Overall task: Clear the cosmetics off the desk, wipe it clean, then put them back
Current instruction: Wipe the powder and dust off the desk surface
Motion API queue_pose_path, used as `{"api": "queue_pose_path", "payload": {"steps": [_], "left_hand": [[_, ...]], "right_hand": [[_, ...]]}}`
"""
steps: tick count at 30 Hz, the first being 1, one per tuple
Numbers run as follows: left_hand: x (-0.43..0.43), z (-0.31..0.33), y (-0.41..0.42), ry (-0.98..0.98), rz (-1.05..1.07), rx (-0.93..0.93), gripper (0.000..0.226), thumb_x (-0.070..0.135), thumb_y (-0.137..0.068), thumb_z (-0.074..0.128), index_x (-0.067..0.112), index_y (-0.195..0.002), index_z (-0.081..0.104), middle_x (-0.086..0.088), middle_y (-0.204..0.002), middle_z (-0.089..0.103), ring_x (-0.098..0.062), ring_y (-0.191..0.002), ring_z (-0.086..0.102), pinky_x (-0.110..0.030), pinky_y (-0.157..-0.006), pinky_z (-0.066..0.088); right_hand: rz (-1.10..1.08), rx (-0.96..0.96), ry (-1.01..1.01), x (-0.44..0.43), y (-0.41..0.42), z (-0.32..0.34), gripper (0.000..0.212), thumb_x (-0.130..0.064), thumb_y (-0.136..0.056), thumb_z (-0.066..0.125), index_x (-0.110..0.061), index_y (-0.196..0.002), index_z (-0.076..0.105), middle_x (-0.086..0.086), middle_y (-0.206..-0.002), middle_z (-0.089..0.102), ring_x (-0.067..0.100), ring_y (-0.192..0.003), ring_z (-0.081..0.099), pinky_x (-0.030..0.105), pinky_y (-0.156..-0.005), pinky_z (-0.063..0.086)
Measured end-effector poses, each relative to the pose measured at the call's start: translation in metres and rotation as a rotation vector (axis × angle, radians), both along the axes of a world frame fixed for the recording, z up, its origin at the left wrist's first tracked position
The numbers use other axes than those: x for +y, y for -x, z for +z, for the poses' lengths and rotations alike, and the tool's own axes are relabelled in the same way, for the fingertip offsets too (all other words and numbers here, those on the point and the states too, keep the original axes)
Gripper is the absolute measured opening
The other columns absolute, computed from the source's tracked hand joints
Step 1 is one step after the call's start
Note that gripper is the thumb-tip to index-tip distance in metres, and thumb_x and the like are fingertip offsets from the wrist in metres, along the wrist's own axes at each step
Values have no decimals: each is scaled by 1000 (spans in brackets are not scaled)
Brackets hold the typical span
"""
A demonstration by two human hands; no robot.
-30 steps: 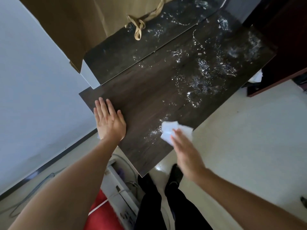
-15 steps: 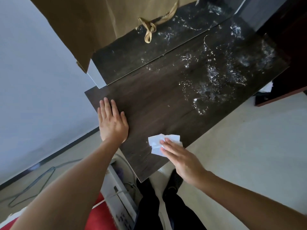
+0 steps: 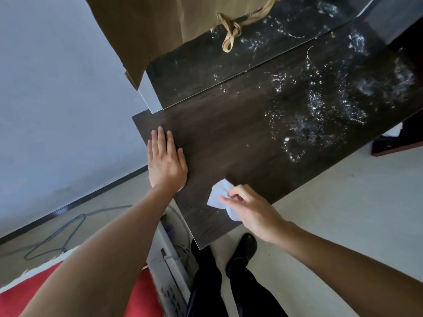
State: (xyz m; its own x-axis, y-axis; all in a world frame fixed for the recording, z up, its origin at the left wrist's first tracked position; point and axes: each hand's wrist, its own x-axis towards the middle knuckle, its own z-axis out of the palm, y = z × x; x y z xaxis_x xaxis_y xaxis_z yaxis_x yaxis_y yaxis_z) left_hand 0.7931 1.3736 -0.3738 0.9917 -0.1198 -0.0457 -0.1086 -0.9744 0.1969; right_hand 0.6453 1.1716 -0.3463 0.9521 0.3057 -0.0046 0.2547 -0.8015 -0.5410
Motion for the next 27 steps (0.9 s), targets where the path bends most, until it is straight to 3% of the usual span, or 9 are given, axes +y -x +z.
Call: {"api": "queue_pose_path", "payload": {"steps": [2,4,6,10,14,19,21,24,27], "left_hand": [[0,1,-2,-5,6,-2,55,37,-102,20,10,-150,18,-10,-159,6,-26,-147,-2,-36,-119,-4],[3,0,-2,1,7,-5,55,37,-102,20,9,-150,18,-10,-159,6,-26,-147,-2,-36,-119,-4],[4,-2,0,10,-1,3,55,36,-102,20,8,-150,18,-11,-159,6,-26,-147,-2,-36,-119,-4],[4,-1,2,31,-4,1,55,34,-102,21,6,-149,19,-12,-159,8,-27,-147,-1,-38,-120,-1],[5,0,0,28,-3,-3,55,34,-102,22,7,-149,20,-13,-159,9,-27,-147,0,-39,-120,0],[7,-2,4,-9,-13,29,57,36,-101,18,6,-150,17,-13,-159,6,-28,-147,-2,-42,-120,2],[6,0,4,-31,-14,52,58,36,-101,16,6,-150,13,-14,-159,3,-29,-147,-4,-42,-120,2],[-4,4,6,-21,23,83,57,33,-102,17,5,-150,11,-14,-159,0,-30,-146,-6,-42,-120,0],[-18,8,20,21,96,106,56,30,-101,21,2,-150,13,-16,-159,3,-31,-146,-4,-43,-120,-1]], "right_hand": [[-210,-47,27,-12,-39,-6,35,-6,-87,57,-13,-121,60,9,-106,54,26,-93,54,39,-74,52],[-268,-64,46,5,-53,-11,46,5,-77,63,-9,-121,60,12,-102,53,29,-89,53,43,-69,52],[-148,-6,11,34,-26,-13,38,1,-82,56,-11,-118,60,8,-101,54,26,-85,51,39,-68,49],[202,-17,-26,38,23,-6,47,3,-76,55,-13,-120,58,5,-100,54,22,-77,49,33,-65,45],[-137,-22,51,40,-28,-9,52,7,-69,61,-7,-119,59,13,-102,58,28,-79,51,39,-64,48],[146,-42,30,54,46,-11,44,0,-74,58,-15,-116,58,3,-99,55,20,-80,49,31,-68,44],[90,-67,49,21,44,-8,43,-1,-77,58,-17,-116,60,3,-103,55,20,-85,50,30,-73,48],[-252,-81,145,-37,-2,-14,49,9,-70,69,-6,-117,60,16,-119,56,33,-103,54,44,-79,54],[-256,-124,108,-37,-15,-28,49,4,-89,53,-6,-136,42,20,-145,37,38,-131,39,47,-107,37]]}}
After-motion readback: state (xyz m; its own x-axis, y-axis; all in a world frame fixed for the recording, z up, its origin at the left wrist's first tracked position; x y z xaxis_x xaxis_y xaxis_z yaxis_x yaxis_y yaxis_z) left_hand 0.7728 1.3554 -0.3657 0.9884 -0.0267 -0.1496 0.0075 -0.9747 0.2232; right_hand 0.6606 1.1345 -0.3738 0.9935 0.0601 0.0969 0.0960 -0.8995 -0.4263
